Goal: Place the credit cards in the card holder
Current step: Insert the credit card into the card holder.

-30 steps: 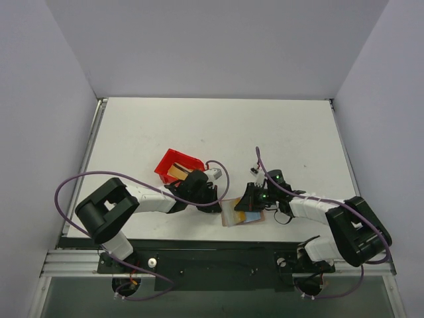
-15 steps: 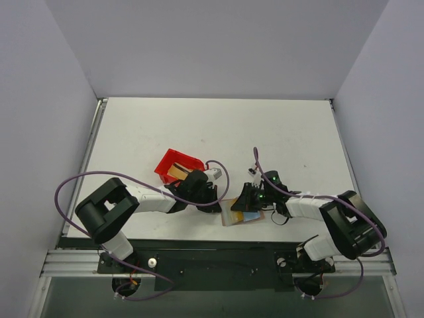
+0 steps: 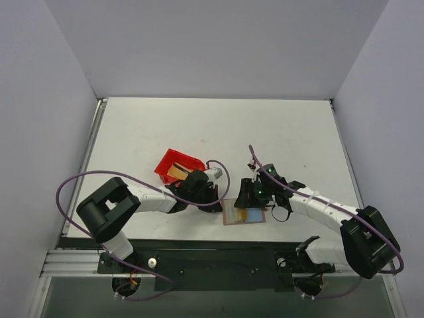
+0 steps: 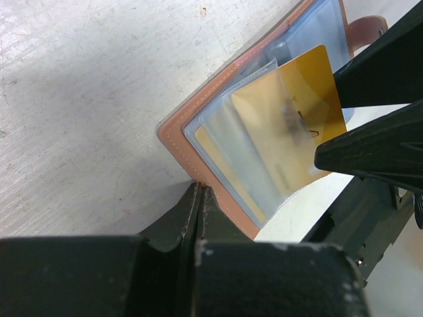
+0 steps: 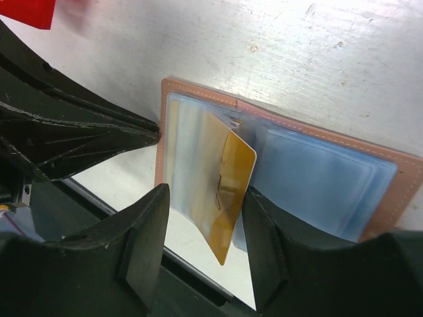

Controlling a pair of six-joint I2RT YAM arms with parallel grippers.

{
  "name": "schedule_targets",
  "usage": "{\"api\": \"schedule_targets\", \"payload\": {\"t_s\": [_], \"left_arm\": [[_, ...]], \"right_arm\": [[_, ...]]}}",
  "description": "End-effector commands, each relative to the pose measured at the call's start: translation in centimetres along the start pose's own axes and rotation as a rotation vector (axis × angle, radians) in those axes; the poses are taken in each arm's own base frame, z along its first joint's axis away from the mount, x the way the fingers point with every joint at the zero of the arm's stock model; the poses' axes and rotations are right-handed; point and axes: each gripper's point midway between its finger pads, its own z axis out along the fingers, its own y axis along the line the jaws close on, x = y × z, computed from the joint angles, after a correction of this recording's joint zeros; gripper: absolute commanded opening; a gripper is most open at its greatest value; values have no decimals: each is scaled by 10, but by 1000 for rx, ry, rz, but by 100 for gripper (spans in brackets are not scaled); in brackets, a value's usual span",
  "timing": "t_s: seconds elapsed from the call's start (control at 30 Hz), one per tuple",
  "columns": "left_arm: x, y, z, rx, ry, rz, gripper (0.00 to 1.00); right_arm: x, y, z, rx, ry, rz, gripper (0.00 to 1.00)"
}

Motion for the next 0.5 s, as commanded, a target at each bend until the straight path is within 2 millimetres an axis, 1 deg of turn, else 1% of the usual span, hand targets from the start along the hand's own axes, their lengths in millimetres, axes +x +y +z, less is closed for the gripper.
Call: {"api": "schedule_targets", "payload": {"t_s": [0.0, 0.03, 0.1, 0.17, 0.23, 0.27, 0.4, 0.47], "left_arm": [[-2, 4, 5, -23, -1, 13, 0], [-2, 5, 5, -25, -1, 13, 0], [-2, 5, 4, -25, -1, 13, 0], [-3, 4, 4, -23, -3, 13, 0], [-3, 4, 5, -24, -2, 13, 0], [-4, 3, 5, -23, -1, 13, 0], [-5, 2, 5, -21, -2, 16, 0], [-6, 2, 6, -23, -1, 17, 0]], "right_arm": [[0, -13, -10, 133, 29, -54, 44], [1, -12, -12, 142, 36, -61, 44], [0, -17, -14, 179, 26, -70, 44], [-1, -19, -15, 190, 19, -73, 43], [-2, -21, -16, 203, 16, -74, 41], [-1, -23, -15, 208, 18, -74, 37], [0, -29, -13, 231, 13, -67, 28], [-2, -30, -9, 230, -1, -63, 28]]}}
